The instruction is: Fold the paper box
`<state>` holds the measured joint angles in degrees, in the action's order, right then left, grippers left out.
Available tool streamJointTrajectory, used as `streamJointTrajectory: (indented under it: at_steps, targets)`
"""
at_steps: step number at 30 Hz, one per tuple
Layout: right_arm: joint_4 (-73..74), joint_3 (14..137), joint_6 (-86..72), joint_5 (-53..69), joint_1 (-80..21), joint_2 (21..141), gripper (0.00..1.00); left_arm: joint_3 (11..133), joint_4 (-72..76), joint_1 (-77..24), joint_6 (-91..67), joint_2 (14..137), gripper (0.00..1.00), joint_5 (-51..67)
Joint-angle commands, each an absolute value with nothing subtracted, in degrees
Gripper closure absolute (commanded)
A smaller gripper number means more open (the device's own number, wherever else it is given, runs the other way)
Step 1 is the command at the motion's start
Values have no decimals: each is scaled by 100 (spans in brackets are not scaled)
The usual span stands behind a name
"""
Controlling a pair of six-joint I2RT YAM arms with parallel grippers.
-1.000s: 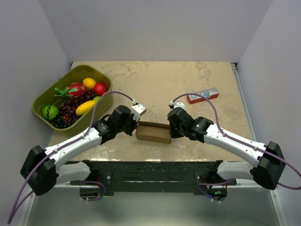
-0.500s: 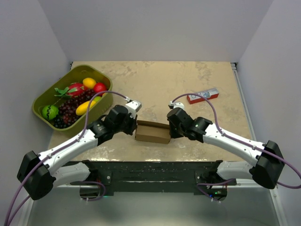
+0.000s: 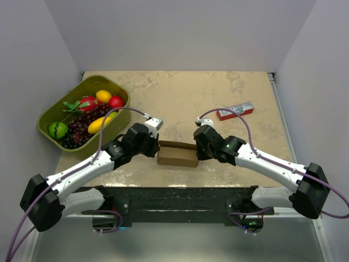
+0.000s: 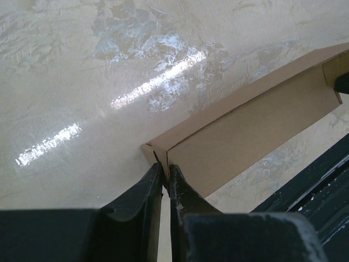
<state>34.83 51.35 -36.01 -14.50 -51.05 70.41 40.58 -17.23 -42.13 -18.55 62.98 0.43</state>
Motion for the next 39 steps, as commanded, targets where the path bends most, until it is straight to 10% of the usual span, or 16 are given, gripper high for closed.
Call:
streamJointTrajectory:
  at_steps: [1, 13, 39]
  targets:
    - [3296, 5089, -3595, -1424, -5186, 7119, 100, 4096, -1248, -4280, -2022, 6214, 82, 379]
    - [3366, 5115, -3586, -1485, -5194, 7146, 100, 3797, -949, -4280, -2171, 6108, 69, 290]
    - [4219, 5396, -3393, -1995, -5203, 7198, 100, 3507, -932, -4280, -2057, 6390, 82, 18]
